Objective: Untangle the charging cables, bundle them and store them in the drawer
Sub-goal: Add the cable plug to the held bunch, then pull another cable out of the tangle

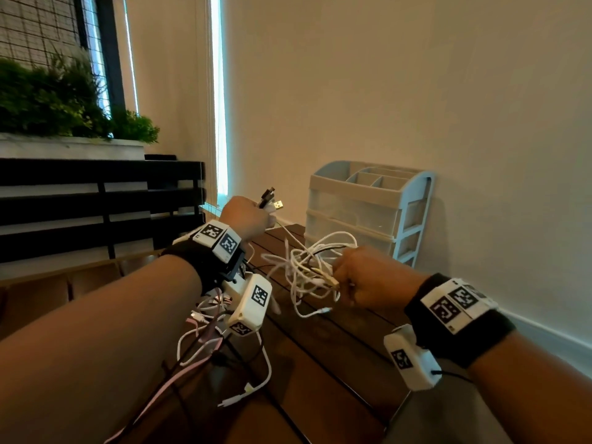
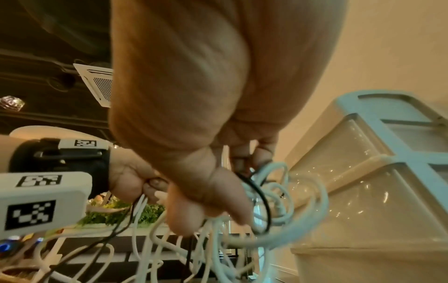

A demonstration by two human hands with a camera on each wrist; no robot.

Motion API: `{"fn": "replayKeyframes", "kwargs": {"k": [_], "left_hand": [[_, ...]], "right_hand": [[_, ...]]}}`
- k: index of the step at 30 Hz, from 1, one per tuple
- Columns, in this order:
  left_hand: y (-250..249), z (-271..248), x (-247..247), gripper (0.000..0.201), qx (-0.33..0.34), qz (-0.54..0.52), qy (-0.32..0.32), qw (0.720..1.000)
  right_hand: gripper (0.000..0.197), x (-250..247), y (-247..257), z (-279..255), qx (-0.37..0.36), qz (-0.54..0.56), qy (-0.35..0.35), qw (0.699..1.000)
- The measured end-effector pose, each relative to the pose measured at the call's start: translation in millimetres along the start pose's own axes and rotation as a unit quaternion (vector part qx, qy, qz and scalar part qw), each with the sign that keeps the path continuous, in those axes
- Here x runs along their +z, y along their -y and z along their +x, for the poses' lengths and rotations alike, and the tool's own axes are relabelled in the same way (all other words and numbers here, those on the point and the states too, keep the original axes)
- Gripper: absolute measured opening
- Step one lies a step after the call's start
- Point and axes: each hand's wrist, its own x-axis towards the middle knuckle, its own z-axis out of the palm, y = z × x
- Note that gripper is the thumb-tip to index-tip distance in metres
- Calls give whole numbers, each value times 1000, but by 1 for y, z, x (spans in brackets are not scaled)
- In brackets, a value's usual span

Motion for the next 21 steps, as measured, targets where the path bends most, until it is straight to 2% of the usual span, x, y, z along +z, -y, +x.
{"fn": "replayKeyframes", "kwargs": {"k": [2, 4, 6, 7, 9, 10, 11, 13, 15, 17, 21], "left_hand": [[-3, -2, -3, 24, 5, 0, -5, 1000], [-6, -7, -1, 21, 16, -4, 9, 1000], [-12, -13, 5, 18, 33, -17, 33, 999], [-15, -16, 9, 17, 44, -25, 43, 998], [-23, -22, 16, 16, 63, -27, 63, 996], [-27, -25, 20, 16, 75, -24, 72, 994], [-32, -28, 23, 16, 88, -21, 79, 993], [-37, -32, 25, 16, 106, -15, 80, 991], [-35, -30, 19, 18, 103, -13, 54, 993], [-29, -21, 7, 24, 77, -23, 12, 997], [-14, -2, -29, 17, 23, -35, -52, 998]], "right_hand": [[10, -5, -3, -3, 51, -2, 60, 997], [7, -9, -4, -2, 82, 8, 78, 994], [5, -11, 0, 3, 108, 86, 36, 990], [7, -10, 1, 8, 117, 124, -10, 985], [9, -4, 2, 20, 146, 138, -85, 976], [19, -1, 3, 27, 162, 116, -97, 975], [26, 3, 3, 33, 178, 96, -84, 976], [23, 7, 7, 40, 201, 139, -4, 970], [19, 8, 7, 41, 208, 207, 81, 953], [17, 6, 3, 34, 209, 212, 108, 948], [27, 15, -12, 8, 242, 57, 117, 962]]}}
